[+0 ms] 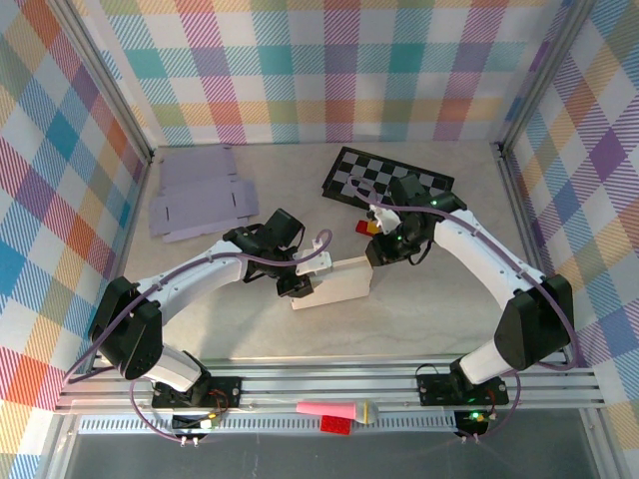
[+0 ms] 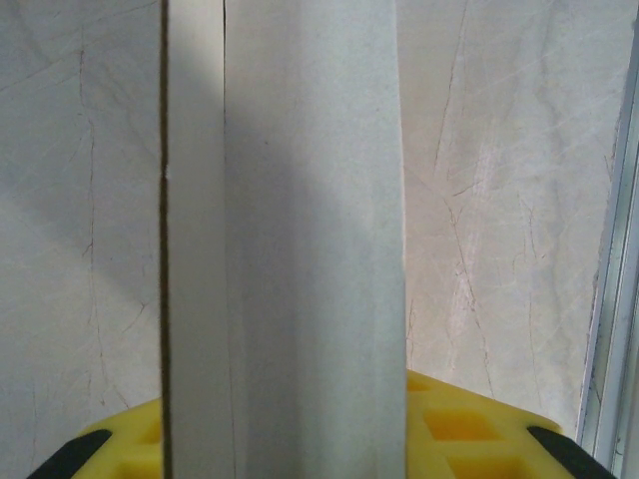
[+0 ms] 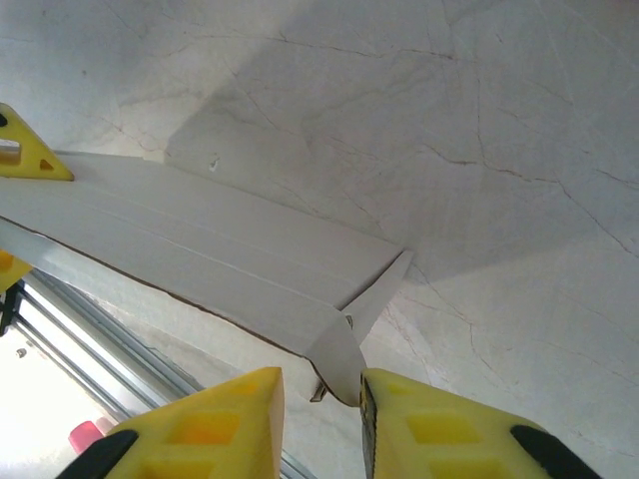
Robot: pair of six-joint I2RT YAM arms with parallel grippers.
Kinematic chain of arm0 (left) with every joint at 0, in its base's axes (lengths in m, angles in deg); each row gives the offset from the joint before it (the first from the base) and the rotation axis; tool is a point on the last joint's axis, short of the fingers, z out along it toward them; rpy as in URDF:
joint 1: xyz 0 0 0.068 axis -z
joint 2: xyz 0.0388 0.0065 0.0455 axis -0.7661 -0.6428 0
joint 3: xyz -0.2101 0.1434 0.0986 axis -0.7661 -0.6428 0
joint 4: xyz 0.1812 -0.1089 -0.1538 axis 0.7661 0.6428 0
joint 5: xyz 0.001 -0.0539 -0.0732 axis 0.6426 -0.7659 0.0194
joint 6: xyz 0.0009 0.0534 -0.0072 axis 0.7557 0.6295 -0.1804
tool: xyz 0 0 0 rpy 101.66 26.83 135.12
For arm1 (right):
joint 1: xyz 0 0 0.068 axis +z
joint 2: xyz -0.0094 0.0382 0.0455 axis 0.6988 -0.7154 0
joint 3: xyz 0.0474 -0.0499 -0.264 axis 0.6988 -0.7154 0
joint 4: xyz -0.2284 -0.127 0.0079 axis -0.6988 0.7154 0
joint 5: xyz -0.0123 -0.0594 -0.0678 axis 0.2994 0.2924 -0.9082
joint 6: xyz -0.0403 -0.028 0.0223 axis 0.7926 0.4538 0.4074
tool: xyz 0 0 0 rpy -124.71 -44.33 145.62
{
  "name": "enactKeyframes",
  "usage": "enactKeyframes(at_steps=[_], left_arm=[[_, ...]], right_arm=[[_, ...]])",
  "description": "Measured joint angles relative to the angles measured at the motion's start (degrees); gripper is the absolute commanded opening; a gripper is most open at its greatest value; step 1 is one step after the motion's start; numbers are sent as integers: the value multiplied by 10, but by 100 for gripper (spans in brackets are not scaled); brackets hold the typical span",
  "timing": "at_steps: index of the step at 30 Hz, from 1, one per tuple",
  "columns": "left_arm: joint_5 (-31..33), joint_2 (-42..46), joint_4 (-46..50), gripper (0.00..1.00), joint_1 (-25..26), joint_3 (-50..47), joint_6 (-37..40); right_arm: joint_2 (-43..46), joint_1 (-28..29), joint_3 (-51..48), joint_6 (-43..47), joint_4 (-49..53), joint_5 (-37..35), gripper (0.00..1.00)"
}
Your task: Fold the paper box
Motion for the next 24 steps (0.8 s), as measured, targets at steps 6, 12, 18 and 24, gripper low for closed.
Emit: enactKeyframes(at_steps=[6,12,18,24], left_arm=[[0,0,0,31,0,0,0],[0,0,1,31,0,1,0],[0,0,1,31,0,1,-2],[-2,0,1,31,0,1,-4]], right_arm=[[0,5,0,0,0,-14,21],[0,9,0,0,0,-23,17],[0,14,0,0,0,-31,13],[0,25,3,-3,-1,-45,6]])
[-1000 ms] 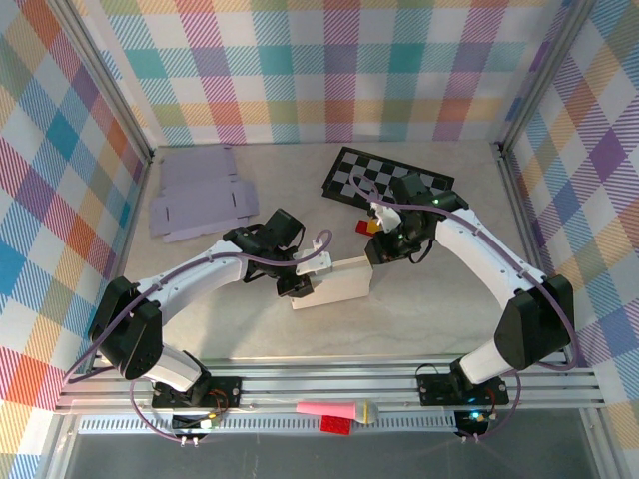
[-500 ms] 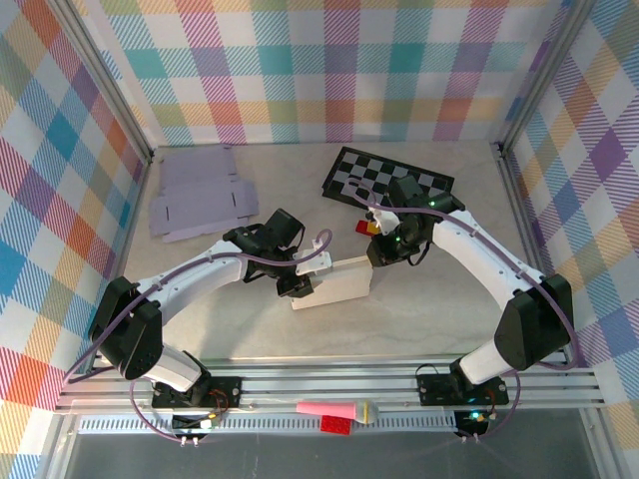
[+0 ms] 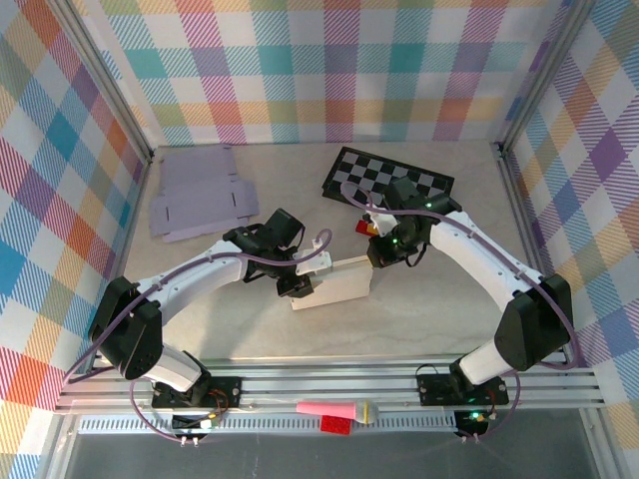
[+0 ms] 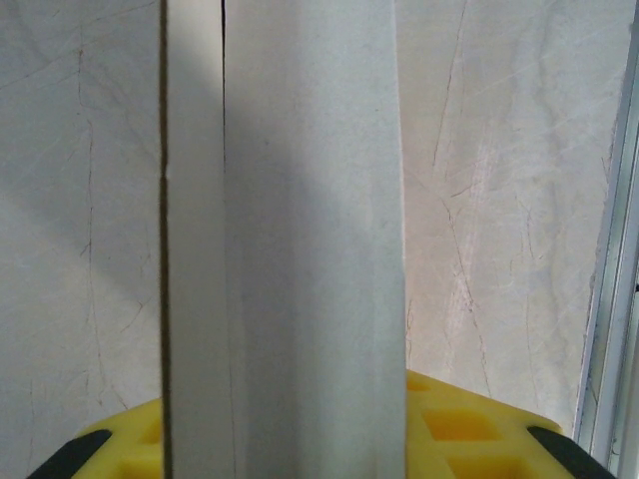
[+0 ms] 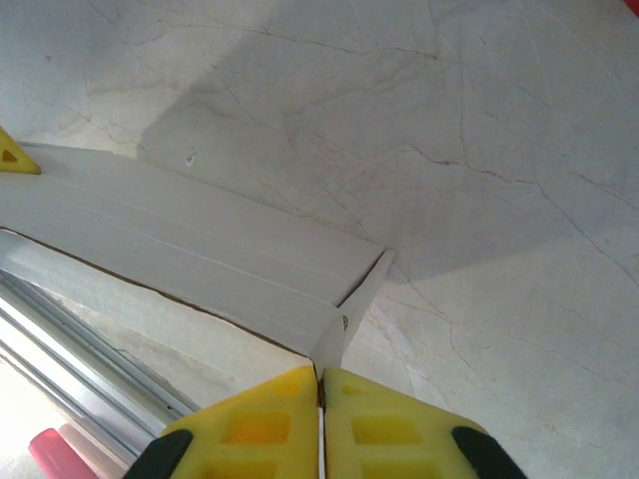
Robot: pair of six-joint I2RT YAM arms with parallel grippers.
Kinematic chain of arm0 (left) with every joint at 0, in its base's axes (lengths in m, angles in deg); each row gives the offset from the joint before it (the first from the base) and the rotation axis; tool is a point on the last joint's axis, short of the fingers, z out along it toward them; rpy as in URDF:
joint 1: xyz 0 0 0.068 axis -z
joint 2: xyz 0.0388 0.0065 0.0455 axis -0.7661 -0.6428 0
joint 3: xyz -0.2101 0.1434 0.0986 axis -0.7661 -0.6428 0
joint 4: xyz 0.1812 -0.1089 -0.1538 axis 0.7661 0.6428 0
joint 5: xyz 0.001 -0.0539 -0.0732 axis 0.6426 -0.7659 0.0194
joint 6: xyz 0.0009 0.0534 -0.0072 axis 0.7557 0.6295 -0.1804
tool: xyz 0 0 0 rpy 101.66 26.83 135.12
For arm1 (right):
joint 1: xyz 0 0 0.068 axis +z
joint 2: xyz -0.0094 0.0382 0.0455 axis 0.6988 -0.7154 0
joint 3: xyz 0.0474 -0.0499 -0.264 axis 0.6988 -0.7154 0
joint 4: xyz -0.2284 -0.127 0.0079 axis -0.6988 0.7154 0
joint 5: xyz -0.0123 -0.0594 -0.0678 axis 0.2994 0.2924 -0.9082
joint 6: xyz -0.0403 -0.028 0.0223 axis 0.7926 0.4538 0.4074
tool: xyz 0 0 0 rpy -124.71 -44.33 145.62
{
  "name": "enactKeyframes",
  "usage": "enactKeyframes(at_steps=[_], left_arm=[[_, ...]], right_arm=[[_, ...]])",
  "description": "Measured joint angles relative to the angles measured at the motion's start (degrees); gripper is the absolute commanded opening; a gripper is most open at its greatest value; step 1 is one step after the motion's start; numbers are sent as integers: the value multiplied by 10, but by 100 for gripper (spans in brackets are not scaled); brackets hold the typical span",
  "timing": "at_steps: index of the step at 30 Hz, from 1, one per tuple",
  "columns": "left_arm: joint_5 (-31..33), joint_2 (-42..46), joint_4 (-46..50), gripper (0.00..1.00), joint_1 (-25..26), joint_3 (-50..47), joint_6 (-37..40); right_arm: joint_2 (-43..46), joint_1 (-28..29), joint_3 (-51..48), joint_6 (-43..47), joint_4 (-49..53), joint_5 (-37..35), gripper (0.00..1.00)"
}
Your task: Fold the paper box
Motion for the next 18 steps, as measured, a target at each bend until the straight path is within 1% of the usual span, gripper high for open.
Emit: enactKeyframes(at_steps=[3,11,18], left_arm=[[0,0,0,31,0,0,-2],[0,0,-1,31,0,1,-9],[0,0,-4,31,0,1,-16]], right_arm=[[0,4,2,-9,0,-9,0],[0,14,9,-44,3,-27,0],[-17,14,36,-88,27,-28,0]])
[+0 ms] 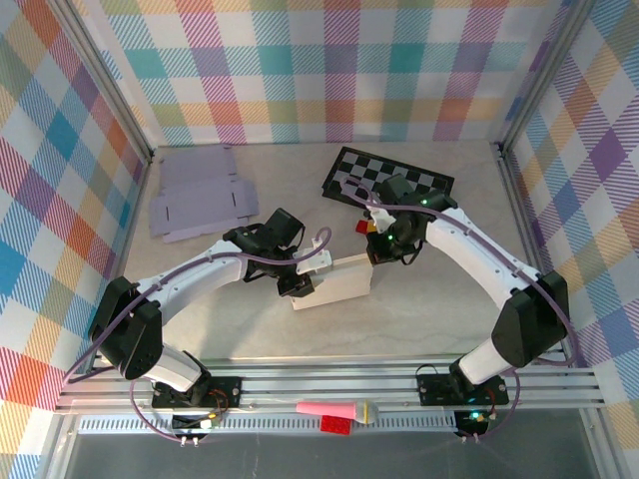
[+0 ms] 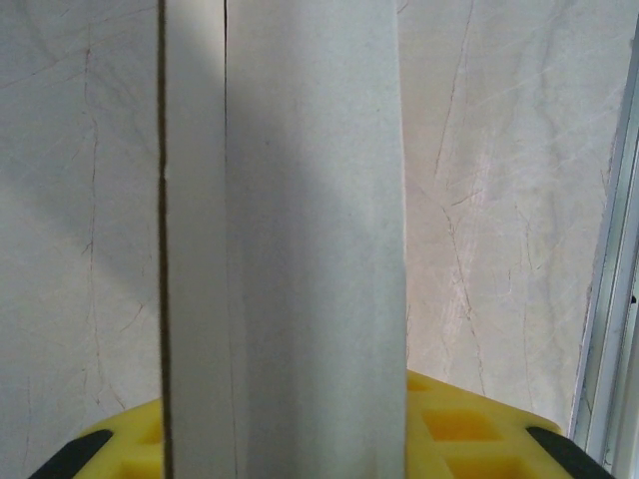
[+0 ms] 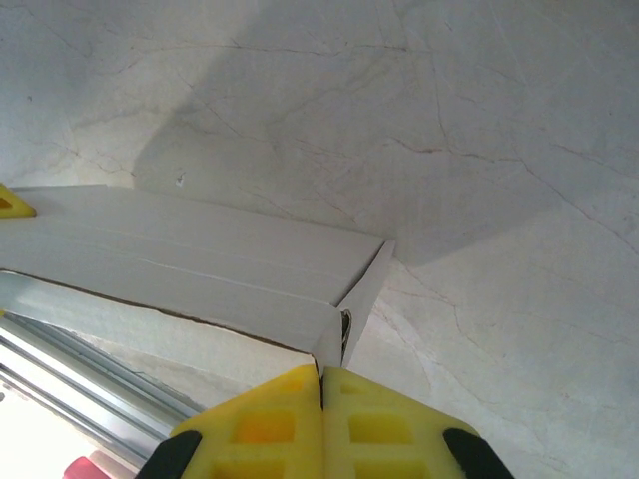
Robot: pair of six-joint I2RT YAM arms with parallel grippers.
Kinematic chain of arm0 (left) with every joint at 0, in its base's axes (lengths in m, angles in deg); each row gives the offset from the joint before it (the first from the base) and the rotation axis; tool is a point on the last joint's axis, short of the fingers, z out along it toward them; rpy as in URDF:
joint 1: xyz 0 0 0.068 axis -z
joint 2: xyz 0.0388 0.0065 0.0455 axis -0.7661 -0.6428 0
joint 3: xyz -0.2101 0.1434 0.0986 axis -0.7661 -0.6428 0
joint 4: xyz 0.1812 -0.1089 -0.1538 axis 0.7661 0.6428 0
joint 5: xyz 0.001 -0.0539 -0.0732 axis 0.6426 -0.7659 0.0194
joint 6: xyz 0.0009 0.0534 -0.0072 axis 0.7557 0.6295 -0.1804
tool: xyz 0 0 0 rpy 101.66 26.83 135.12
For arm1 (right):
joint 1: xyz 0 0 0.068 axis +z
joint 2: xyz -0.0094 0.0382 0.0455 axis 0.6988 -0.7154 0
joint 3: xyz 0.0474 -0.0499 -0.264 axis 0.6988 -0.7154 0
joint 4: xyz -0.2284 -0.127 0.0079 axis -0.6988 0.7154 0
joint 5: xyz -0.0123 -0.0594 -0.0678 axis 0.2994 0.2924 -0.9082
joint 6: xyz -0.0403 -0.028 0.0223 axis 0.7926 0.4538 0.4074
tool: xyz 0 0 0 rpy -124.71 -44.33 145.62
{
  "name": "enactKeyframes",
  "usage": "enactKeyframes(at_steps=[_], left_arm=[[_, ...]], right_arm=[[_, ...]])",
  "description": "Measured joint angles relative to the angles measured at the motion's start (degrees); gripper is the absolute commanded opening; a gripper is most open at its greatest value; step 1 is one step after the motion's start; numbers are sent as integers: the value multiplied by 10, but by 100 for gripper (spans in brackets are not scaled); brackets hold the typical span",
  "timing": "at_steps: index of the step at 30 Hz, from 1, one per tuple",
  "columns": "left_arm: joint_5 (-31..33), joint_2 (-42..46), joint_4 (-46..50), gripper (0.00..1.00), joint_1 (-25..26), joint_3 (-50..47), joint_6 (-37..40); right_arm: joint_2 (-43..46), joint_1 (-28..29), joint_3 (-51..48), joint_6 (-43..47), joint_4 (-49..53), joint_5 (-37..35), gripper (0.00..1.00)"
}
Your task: Fold the paper box
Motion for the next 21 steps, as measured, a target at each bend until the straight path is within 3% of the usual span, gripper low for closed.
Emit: enactKeyframes(at_steps=[15,21], left_arm=[[7,-1,-4,32,0,1,-8],[14,-3,-17,41,-2,1,-30]], right_arm=[[-7,5,6,-43,0,-10,0],[34,26,-51,-43,-50,-47,0]])
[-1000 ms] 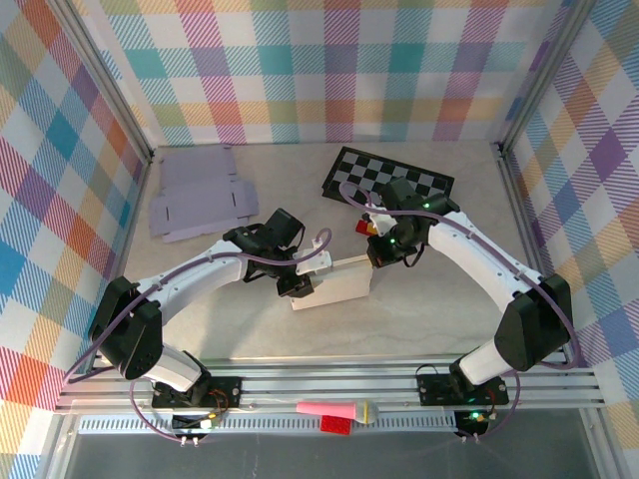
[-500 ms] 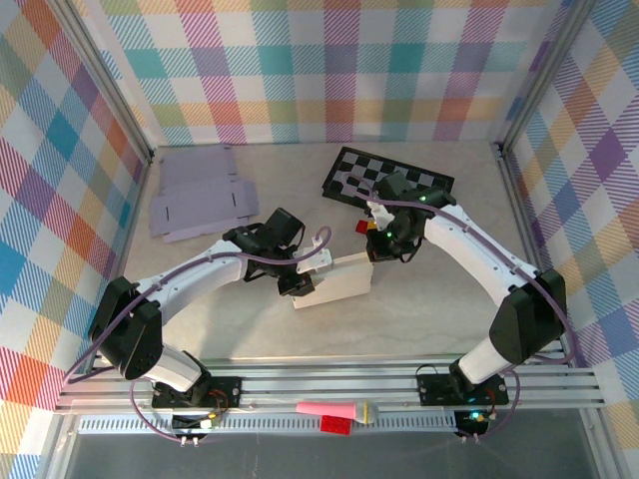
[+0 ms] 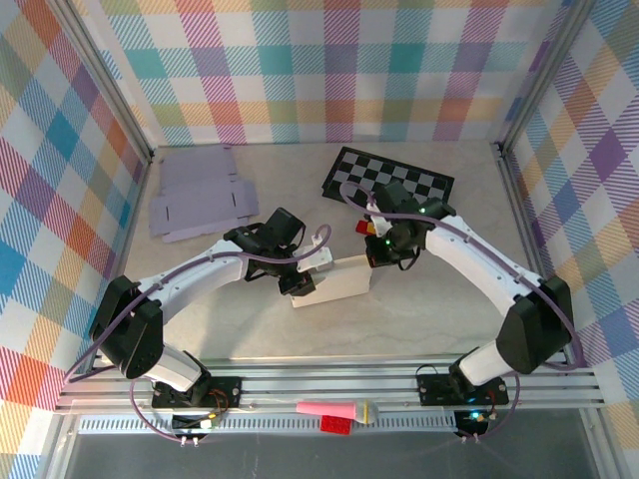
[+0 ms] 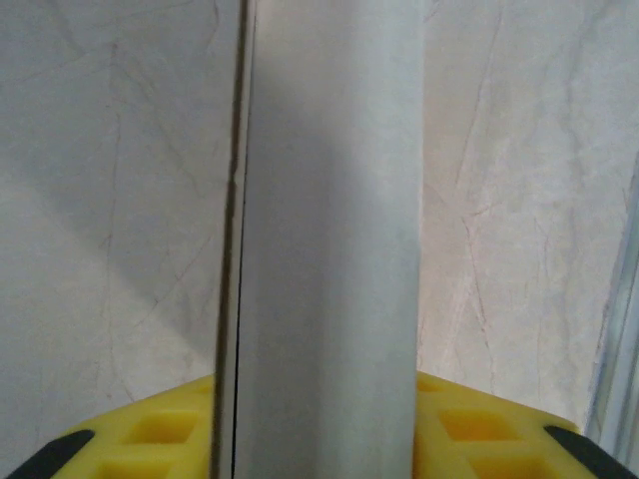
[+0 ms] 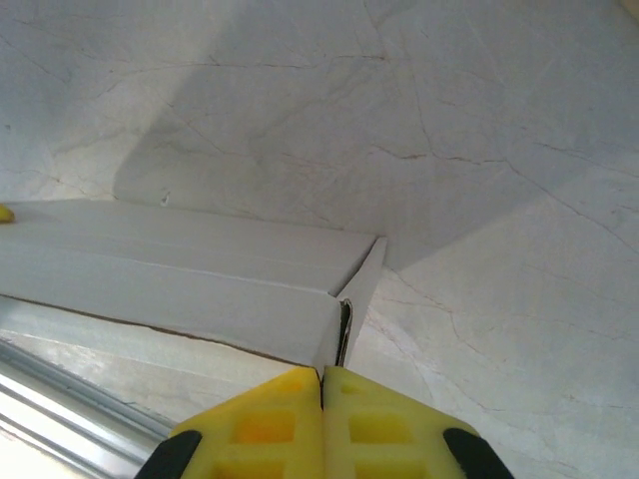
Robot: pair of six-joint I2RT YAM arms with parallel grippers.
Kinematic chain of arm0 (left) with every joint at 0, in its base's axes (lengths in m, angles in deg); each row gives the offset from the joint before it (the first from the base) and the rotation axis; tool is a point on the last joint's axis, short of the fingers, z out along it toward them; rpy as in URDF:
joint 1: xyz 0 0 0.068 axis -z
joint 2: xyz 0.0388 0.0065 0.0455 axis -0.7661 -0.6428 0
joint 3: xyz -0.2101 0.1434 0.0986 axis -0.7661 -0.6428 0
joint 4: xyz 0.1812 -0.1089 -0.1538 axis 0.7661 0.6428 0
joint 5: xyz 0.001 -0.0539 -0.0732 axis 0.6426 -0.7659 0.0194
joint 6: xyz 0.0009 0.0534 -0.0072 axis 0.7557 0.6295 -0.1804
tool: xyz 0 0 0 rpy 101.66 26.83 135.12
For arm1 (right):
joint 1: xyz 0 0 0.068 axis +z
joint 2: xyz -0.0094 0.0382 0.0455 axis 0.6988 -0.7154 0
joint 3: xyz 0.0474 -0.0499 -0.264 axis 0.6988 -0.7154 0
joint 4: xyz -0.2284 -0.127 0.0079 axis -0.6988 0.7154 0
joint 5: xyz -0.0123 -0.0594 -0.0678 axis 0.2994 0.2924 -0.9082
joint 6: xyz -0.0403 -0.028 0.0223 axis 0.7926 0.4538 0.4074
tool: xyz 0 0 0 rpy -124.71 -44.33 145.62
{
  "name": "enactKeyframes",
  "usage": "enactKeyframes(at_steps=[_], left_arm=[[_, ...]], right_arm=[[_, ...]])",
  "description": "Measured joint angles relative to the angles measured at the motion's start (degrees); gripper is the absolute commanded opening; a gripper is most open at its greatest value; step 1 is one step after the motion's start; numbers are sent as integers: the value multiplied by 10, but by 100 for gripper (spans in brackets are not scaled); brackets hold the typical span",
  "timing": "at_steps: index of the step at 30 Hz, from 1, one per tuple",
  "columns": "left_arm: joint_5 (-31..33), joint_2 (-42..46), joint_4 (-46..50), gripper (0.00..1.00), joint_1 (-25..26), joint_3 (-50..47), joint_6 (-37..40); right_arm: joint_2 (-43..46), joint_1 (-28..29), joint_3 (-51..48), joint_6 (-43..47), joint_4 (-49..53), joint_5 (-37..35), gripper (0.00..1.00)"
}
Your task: Fold the paper box
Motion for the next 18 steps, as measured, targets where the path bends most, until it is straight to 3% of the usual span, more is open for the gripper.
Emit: enactKeyframes(at_steps=[10,18], left_arm=[[20,23,-64,58,0,-24,-49],[38,82,-113,63,0,-67,-108]], right_arm=[[20,26,-22,-3,-29,-51,0],[20,35,-22,-19,-30,-61,0]])
